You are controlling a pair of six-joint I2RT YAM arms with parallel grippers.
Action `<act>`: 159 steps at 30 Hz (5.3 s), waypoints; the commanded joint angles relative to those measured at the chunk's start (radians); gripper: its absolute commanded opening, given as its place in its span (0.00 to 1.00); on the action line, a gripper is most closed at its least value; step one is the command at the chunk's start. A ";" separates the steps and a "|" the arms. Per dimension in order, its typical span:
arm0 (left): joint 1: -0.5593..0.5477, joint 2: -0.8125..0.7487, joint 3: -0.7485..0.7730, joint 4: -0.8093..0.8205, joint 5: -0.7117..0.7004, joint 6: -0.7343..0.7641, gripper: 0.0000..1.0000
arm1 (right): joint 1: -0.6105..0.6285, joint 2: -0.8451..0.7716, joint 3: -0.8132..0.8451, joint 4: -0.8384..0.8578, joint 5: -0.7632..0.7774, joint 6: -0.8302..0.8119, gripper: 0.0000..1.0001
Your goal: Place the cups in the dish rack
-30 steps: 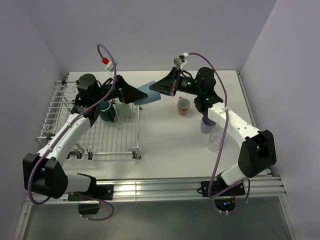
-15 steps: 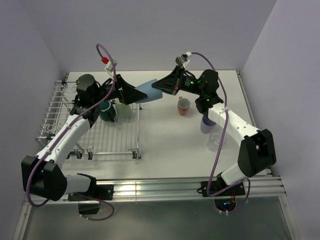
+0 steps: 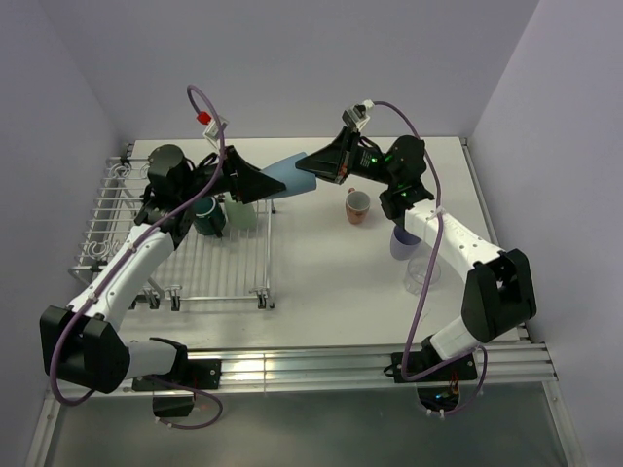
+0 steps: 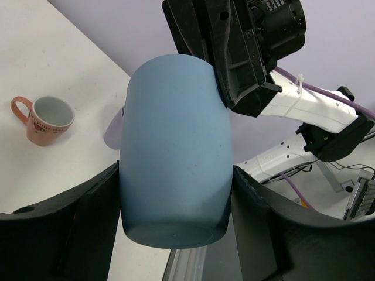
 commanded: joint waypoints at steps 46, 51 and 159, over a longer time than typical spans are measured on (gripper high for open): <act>-0.024 0.077 0.239 -1.393 -1.268 0.335 0.00 | 0.119 -0.123 0.034 -1.022 0.778 -0.878 0.53; -0.004 0.127 0.196 -1.349 -1.253 0.330 0.03 | 0.121 -0.114 0.025 -1.021 0.768 -0.891 0.53; -0.180 0.106 0.590 -1.288 -1.244 0.379 0.89 | -0.037 -0.280 -0.154 -1.352 1.318 -0.949 0.53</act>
